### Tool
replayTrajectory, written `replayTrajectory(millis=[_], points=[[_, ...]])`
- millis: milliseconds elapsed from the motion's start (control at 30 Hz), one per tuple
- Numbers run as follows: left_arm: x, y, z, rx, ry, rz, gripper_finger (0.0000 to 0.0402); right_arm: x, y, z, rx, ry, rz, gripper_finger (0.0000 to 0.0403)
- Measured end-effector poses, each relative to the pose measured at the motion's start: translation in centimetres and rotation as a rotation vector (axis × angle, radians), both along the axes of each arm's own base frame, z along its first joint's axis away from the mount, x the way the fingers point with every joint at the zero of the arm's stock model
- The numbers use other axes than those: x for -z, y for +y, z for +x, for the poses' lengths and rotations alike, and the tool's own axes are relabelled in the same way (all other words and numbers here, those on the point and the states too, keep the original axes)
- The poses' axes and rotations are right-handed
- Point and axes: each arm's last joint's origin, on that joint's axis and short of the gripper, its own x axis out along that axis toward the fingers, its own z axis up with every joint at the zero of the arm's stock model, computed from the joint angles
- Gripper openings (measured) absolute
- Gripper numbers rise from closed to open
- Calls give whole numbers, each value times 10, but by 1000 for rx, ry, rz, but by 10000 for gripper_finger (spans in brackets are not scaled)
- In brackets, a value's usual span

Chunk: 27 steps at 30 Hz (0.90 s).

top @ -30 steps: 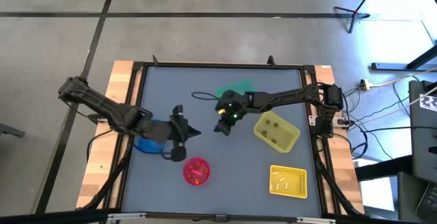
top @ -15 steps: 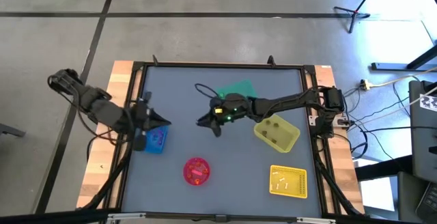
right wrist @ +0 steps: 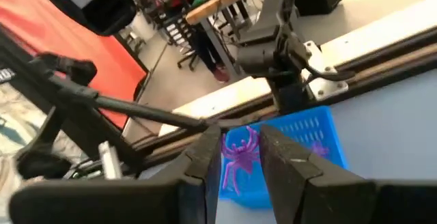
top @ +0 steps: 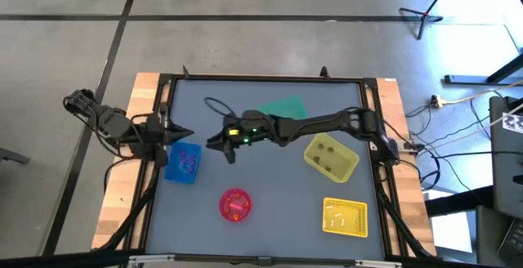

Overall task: Sort Halloween decoration
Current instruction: Put the violet spider toy into the blue bin

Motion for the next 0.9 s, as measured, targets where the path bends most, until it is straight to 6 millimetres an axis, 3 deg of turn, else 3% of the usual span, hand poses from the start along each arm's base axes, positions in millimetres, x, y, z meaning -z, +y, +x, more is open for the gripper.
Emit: replayTrajectory(millis=[200, 433, 633, 900], points=[[29, 16, -22, -53, -82, -20, 1, 17, -2, 44, 20, -37, -24, 97], [48, 25, -35, -86, -239, 43, 1, 44, -4, 81, 84, -71, -42, 97], [65, 22, -28, -42, -296, 79, 1, 67, -6, 96, 131, -82, -48, 97], [88, 20, -15, -70, -408, 80, 1, 93, -7, 101, 182, -101, -54, 97]])
